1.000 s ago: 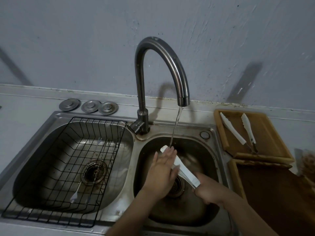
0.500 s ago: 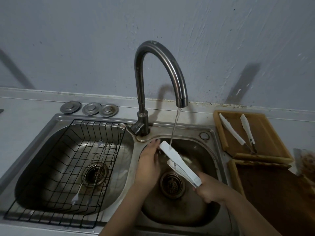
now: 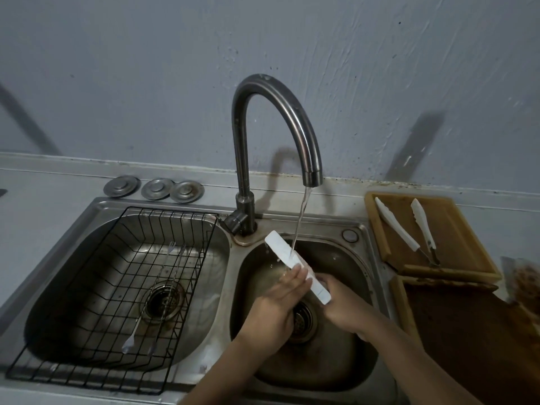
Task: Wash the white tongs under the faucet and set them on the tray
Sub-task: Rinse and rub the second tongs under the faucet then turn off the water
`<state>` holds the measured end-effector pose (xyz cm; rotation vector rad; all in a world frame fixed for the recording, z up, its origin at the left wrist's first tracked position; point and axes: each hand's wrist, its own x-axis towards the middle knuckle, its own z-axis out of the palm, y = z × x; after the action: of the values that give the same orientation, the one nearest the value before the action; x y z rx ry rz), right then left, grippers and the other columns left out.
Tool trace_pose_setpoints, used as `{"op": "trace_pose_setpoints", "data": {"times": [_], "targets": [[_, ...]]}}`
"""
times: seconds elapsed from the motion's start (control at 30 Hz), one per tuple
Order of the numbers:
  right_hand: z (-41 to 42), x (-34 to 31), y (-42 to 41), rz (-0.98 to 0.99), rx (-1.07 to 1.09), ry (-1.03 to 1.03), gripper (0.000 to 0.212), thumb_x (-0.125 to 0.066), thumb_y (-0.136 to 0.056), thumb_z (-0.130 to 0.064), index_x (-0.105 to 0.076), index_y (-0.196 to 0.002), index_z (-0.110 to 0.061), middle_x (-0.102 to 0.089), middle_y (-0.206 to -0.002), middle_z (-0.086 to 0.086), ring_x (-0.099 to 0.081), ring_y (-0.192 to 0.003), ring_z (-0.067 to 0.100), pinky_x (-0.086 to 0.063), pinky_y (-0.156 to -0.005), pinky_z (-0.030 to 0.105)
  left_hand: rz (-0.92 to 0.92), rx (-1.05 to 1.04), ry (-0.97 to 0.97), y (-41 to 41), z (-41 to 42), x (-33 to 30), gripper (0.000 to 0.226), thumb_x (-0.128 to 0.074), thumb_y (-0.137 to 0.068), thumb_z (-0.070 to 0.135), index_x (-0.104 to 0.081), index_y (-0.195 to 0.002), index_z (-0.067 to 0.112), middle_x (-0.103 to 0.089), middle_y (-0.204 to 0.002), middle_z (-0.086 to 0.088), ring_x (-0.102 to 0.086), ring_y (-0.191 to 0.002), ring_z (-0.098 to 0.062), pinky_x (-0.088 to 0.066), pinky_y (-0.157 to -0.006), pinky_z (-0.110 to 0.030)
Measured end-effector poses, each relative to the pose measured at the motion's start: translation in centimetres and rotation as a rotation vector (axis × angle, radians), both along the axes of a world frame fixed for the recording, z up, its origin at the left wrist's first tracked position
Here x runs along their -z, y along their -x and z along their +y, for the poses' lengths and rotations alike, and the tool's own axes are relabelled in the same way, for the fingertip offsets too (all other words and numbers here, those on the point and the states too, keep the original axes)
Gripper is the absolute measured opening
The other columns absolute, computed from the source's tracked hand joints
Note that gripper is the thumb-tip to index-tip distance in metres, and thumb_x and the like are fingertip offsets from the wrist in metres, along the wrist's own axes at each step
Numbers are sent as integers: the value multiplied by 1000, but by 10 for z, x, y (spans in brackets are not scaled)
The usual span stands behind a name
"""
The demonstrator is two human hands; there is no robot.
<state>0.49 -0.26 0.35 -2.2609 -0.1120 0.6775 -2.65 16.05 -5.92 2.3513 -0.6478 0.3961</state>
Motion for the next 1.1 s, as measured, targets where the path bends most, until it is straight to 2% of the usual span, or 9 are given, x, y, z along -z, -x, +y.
{"op": "trace_pose_setpoints", "data": {"times": [0.1, 0.17, 0.3, 0.37, 0.43, 0.57, 0.77, 1.0, 1.1], "targets": [[0, 5, 3, -90, -19, 147, 75, -60, -87, -11, -17, -148, -16, -43, -143, 8, -51, -120, 20, -44, -85, 23, -55, -67, 102, -4, 10, 1, 50, -55, -77, -8, -61, -120, 17, -63, -128, -2, -48, -128, -4, -38, -108, -21], [2, 3, 5, -205, -6, 250, 90, -65, -82, -6, -7, -149, -21, -45, -138, 9, -58, -109, 19, -51, -77, 23, -15, -294, 344, -7, 9, -12, 39, -55, -82, -7, -63, -111, 18, -69, -112, -2, -60, -108, -4, -48, -92, -16], [2, -7, 7, -481, -3, 457, 100, -66, -82, -7, 8, -148, -22, -44, -132, 7, -59, -76, 10, -51, -60, 20, 413, -626, 768, -27, 10, -40, 14, -59, -90, 16, -55, -101, 21, -65, -96, 0, -64, -88, -8, -49, -72, -12], [0, -11, 6, -575, -49, 532, 97, -62, -85, -11, 12, -147, -19, -43, -132, 6, -57, -71, 9, -52, -61, 21, 689, -587, 1093, -36, 10, -46, 2, -57, -91, 15, -56, -91, 13, -67, -88, -10, -67, -84, -26, -55, -73, -32], [-2, -15, 7, -599, -71, 499, 96, -65, -84, -26, 5, -149, -17, -40, -137, 6, -61, -85, 11, -52, -66, 20, 834, -534, 1424, -41, 8, -50, 9, -53, -92, 5, -53, -102, 4, -65, -88, -14, -67, -84, -32, -58, -69, -38], [-12, -16, 7, -541, 55, 330, 70, -64, -81, -47, -33, -135, -15, -50, -127, 3, -57, -104, 14, -48, -77, 21, 950, -391, 1712, -49, 3, -44, 31, -44, -94, -1, -46, -125, 0, -59, -114, -16, -63, -98, -33, -59, -73, -40], [-30, -11, 6, -480, 115, 321, 30, -62, -86, -38, -49, -106, -18, -58, -102, -1, -56, -85, 10, -50, -71, 25, 1041, -240, 1856, -52, -8, -32, 37, -40, -93, -9, -54, -125, 4, -60, -126, -17, -63, -109, -31, -60, -78, -39], [-42, -12, 3, -377, 133, 390, 45, -61, -86, -38, -53, -123, -13, -66, -111, 2, -62, -99, 14, -48, -82, 24, 1105, -297, 1678, -53, -25, -30, 40, -44, -88, -15, -57, -118, 9, -63, -118, -13, -64, -106, -24, -61, -70, -32], [-44, -13, 2, -340, 101, 421, 36, -59, -87, -39, -56, -114, -15, -68, -101, 0, -64, -91, 14, -55, -80, 31, 1158, -395, 1585, -53, -26, -22, 43, -46, -84, -20, -57, -118, 5, -64, -114, -14, -64, -106, -26, -55, -87, -41]]}}
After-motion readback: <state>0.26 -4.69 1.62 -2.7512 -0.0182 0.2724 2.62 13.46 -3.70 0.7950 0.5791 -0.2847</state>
